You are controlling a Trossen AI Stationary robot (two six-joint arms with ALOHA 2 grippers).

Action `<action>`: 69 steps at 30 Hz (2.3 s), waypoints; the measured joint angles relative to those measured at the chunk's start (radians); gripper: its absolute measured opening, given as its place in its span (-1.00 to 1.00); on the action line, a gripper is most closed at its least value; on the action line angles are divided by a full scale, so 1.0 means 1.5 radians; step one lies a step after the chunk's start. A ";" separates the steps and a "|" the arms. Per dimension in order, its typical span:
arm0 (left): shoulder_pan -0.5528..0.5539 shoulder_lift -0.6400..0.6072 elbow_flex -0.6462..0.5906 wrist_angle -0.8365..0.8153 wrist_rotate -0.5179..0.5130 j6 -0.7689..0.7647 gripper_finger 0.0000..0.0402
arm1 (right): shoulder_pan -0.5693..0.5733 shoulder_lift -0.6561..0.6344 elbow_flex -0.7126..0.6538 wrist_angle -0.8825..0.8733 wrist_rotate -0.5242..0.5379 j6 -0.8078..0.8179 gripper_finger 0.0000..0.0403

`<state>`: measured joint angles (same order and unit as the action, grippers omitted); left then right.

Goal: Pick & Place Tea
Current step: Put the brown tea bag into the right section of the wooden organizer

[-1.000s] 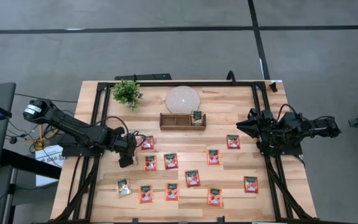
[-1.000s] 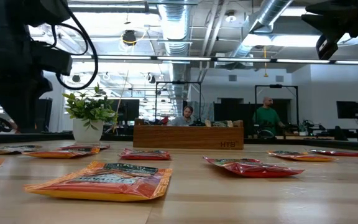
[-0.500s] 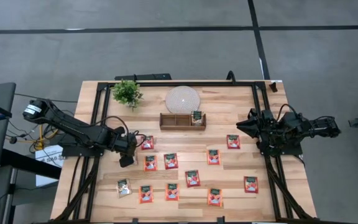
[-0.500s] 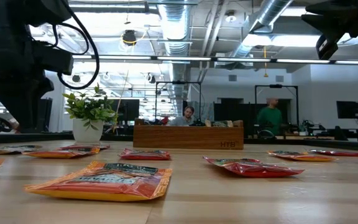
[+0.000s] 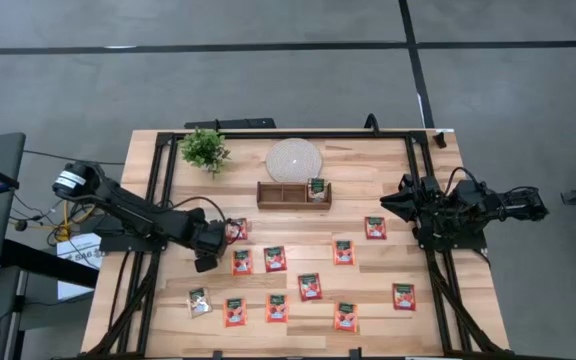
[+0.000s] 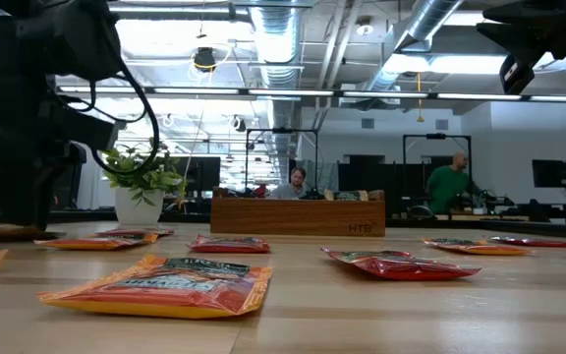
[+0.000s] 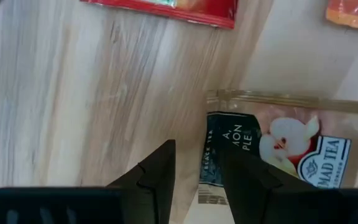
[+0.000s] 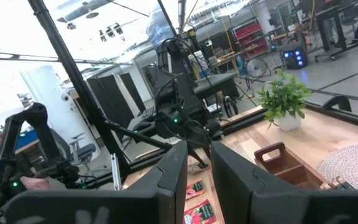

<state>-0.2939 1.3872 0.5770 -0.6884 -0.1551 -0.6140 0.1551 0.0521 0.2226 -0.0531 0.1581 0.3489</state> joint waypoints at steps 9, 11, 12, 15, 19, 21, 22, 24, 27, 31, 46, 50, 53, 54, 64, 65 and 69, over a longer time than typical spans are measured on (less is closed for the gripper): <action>0.001 0.010 -0.001 0.040 0.030 0.000 -0.64 | 0.000 0.000 0.000 0.000 0.000 0.000 -0.67; 0.001 0.010 -0.001 0.041 0.035 0.000 -0.78 | 0.000 0.000 0.000 0.000 0.000 0.000 -0.67; 0.000 0.010 -0.001 0.041 0.036 0.000 -0.84 | 0.000 0.000 0.000 0.000 0.000 0.000 -0.67; 0.001 0.010 -0.001 0.039 0.035 0.000 -0.97 | 0.000 0.000 0.000 0.000 0.000 0.000 -0.67; 0.000 0.008 -0.001 0.025 0.033 -0.001 -0.99 | 0.000 0.000 0.000 0.000 0.000 0.000 -0.67; 0.000 0.009 0.006 0.009 0.033 -0.001 -1.00 | 0.000 0.000 0.000 0.000 0.000 0.000 -0.67; 0.000 0.008 0.011 -0.001 0.033 0.000 -1.00 | 0.000 0.000 0.000 0.000 0.000 0.000 -0.67; 0.000 0.004 0.020 -0.027 0.036 0.007 -1.00 | 0.000 0.000 0.000 0.000 0.000 0.000 -0.67; 0.000 0.002 0.036 -0.083 0.043 0.014 -1.00 | 0.000 0.000 0.000 0.000 0.000 0.000 -0.67; 0.000 -0.007 0.066 -0.163 0.039 0.015 -1.00 | 0.000 0.000 0.000 0.000 0.000 0.001 -0.67; 0.000 -0.099 0.268 -0.302 -0.004 0.029 -1.00 | 0.000 0.000 0.000 0.005 0.011 0.036 -0.67; 0.001 -0.093 0.332 -0.291 -0.043 0.067 -1.00 | 0.000 0.011 0.000 0.021 0.073 0.036 -0.67; 0.009 -0.075 0.373 -0.286 -0.067 0.092 -1.00 | 0.000 0.032 0.000 0.032 0.116 0.036 -0.67; 0.013 -0.067 0.386 -0.280 -0.074 0.102 -1.00 | 0.000 0.041 0.001 0.033 0.124 0.036 -0.67; 0.082 0.048 0.485 -0.187 -0.089 0.261 -1.00 | 0.001 0.220 0.000 0.154 0.121 0.057 -0.67; 0.090 0.059 0.496 -0.177 -0.090 0.276 -1.00 | 0.001 0.243 0.000 0.175 0.120 0.052 -0.67; 0.115 0.098 0.541 -0.133 -0.089 0.338 -1.00 | 0.001 0.336 0.020 0.224 0.103 0.041 -0.67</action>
<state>-0.1210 1.5338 1.3884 -0.8873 -0.2885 -0.1067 0.1569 0.5561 0.2525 0.2826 0.3123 0.4107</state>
